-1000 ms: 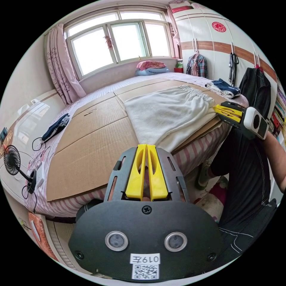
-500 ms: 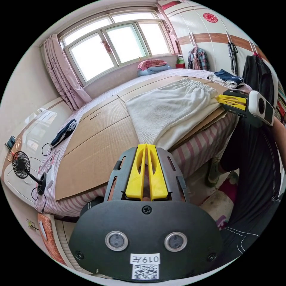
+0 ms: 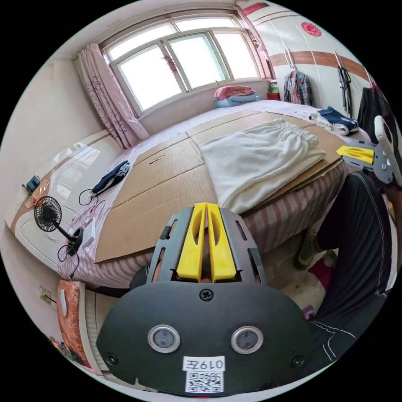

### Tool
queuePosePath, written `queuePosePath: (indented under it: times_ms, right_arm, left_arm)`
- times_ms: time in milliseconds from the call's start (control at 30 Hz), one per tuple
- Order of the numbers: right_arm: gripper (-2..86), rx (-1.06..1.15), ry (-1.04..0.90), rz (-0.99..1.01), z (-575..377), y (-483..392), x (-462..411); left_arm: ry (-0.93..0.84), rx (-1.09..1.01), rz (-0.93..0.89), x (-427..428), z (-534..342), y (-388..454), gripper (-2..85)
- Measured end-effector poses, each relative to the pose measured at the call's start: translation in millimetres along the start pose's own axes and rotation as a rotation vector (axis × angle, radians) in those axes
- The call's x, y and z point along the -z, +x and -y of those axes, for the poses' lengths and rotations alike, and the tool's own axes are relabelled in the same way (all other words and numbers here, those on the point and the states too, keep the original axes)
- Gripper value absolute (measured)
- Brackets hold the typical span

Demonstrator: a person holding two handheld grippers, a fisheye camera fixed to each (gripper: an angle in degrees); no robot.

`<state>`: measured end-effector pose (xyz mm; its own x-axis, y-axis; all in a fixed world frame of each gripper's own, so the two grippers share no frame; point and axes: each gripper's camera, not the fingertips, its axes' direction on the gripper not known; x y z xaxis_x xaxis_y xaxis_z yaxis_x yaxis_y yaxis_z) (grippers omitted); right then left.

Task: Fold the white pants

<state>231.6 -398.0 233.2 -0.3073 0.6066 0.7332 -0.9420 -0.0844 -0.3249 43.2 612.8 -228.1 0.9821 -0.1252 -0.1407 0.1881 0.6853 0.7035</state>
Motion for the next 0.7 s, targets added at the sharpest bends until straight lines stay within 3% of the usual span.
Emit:
queuePosePath:
  times_ms: [133, 233, 400, 500, 700]
  right_arm:
    - [-0.7, -0.256, 0.044, 0.368, -7, 4, 41]
    - [-0.7, -0.338, 0.101, 0.534, -15, -7, 58]
    - [-0.7, -0.399, 0.031, 0.51, -28, -16, 48]
    - [-0.7, -0.454, -0.014, 0.426, -44, -15, 37]
    - [-0.7, -0.438, 0.112, 0.362, -77, -16, 39]
  left_arm:
    - [0.029, 0.119, -0.185, 26, 0, 1, 1.0]
    - [0.03, 0.136, -0.185, 36, -2, 26, 1.0]
    - [-0.059, 0.233, -0.422, 30, -10, 32, 1.0]
    - [-0.078, 0.215, -0.387, 33, -12, 37, 0.9]
    - [-0.089, 0.172, -0.315, 40, -15, 58, 0.9]
